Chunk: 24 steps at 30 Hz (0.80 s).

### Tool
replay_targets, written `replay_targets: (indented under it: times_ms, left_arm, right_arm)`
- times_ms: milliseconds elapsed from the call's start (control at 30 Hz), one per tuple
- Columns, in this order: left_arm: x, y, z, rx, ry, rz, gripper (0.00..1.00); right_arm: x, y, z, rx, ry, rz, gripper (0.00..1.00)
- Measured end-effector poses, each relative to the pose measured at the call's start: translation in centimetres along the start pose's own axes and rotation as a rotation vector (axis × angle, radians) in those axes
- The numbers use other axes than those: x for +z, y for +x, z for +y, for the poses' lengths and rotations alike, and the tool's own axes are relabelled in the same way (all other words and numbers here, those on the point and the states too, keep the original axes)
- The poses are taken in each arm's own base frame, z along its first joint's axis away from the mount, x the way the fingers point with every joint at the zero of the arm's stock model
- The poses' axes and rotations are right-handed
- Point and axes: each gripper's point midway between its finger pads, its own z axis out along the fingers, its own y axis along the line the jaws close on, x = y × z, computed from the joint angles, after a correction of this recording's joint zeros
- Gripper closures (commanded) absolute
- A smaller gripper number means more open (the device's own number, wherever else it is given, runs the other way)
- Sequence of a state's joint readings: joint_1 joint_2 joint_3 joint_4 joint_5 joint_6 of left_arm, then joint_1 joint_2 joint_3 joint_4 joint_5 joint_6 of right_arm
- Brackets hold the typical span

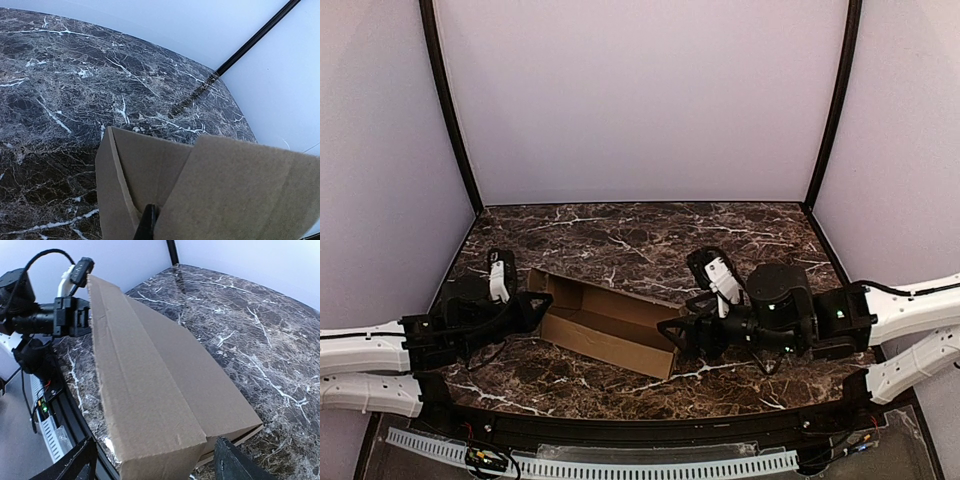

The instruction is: Fold the paper box

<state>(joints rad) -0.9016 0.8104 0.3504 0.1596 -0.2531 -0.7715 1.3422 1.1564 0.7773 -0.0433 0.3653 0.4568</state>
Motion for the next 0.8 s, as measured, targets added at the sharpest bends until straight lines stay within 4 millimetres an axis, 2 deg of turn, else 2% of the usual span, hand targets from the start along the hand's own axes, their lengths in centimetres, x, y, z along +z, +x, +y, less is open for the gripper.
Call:
replay_targets:
  times_ms: [167, 300, 467, 600, 800]
  left_arm:
    - [0.5, 0.1, 0.3, 0.003, -0.019, -0.008, 0.99]
    - [1.1, 0.4, 0.7, 0.006, -0.036, -0.007, 0.99]
    - [1.7, 1.4, 1.5, 0.02, -0.065, 0.018, 0.99]
    - [1.7, 2.3, 2.3, 0.034, -0.081, 0.038, 0.99]
    - [1.6, 4.0, 3.9, 0.059, -0.119, 0.086, 0.99]
  right_arm:
    - [-1.8, -1.0, 1.7, -0.061, -0.107, 0.0, 0.21]
    - [-2.9, -2.8, 2.8, -0.105, -0.159, -0.027, 0.22]
    - [-3.5, -5.6, 3.7, -0.142, -0.164, -0.08, 0.3]
    - [-1.5, -7.4, 4.3, -0.159, -0.139, -0.083, 0.41]
    - [3.4, -6.8, 2.6, -0.137, -0.099, -0.006, 0.5]
